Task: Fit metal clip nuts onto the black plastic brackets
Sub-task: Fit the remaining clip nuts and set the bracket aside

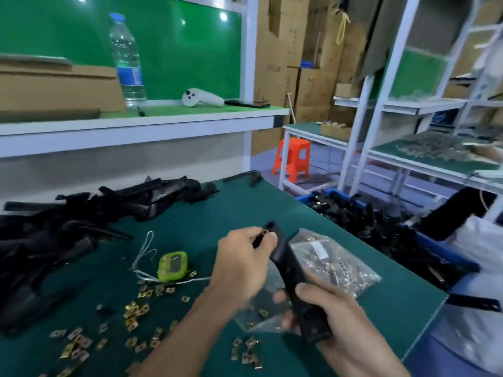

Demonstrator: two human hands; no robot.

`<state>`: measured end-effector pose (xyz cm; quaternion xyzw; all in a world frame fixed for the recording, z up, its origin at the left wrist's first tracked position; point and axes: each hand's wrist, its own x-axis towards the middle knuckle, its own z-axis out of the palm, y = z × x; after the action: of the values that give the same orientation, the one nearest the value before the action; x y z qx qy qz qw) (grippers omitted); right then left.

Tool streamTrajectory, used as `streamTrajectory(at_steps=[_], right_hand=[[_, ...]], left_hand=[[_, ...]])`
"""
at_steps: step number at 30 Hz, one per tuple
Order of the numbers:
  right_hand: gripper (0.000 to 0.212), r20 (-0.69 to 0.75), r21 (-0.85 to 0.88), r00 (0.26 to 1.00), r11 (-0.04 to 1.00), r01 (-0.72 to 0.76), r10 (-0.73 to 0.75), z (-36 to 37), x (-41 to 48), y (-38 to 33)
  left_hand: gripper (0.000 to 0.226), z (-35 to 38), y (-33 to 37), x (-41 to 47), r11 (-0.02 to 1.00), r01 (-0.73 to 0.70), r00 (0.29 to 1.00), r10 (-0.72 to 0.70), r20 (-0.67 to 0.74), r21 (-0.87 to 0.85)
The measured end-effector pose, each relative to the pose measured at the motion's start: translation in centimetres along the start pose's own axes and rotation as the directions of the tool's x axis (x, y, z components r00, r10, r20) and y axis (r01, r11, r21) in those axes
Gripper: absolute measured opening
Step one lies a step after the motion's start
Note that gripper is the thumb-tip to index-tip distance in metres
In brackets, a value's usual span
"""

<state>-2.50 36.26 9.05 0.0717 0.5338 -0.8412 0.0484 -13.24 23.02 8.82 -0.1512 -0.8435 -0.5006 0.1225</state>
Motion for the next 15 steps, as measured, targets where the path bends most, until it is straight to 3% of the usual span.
streamTrajectory(at_steps=[5, 7, 9, 12, 15], right_hand=[[0.03, -0.233, 0.222, 0.972, 0.975, 0.031, 0.023, -6.5, -2.5, -1.1], [0.038, -0.278, 0.255, 0.959, 0.967, 0.016, 0.057, -8.7, -2.3, -1.7], [0.043, -0.342, 0.239, 0.938, 0.971, 0.031, 0.054, -10.9, -0.3, -3.6], [0.031, -0.463, 0.197, 0.886, 0.976, 0.096, 0.007, -14.3, 5.7, -9.6], [0.049, -0.657, 0.102, 0.751, 0.995, -0.003, 0.07, -18.2, 11.1, -13.6]], left_hand=[[0.012, 8.9, 4.0, 0.9, 0.993, 0.086, 0.972, -0.065, 0.224, -0.083], [0.051, 11.7, 5.0, 1.4, 0.99, 0.115, 0.954, -0.087, 0.288, -0.082], [0.071, 14.2, 6.0, 3.2, 0.953, 0.246, 0.914, -0.166, 0.371, -0.18], [0.076, 16.5, 8.3, 6.7, 0.778, 0.501, 0.823, -0.293, 0.486, -0.38], [0.075, 17.3, 8.6, 9.2, 0.717, 0.594, 0.776, -0.389, 0.497, -0.365]])
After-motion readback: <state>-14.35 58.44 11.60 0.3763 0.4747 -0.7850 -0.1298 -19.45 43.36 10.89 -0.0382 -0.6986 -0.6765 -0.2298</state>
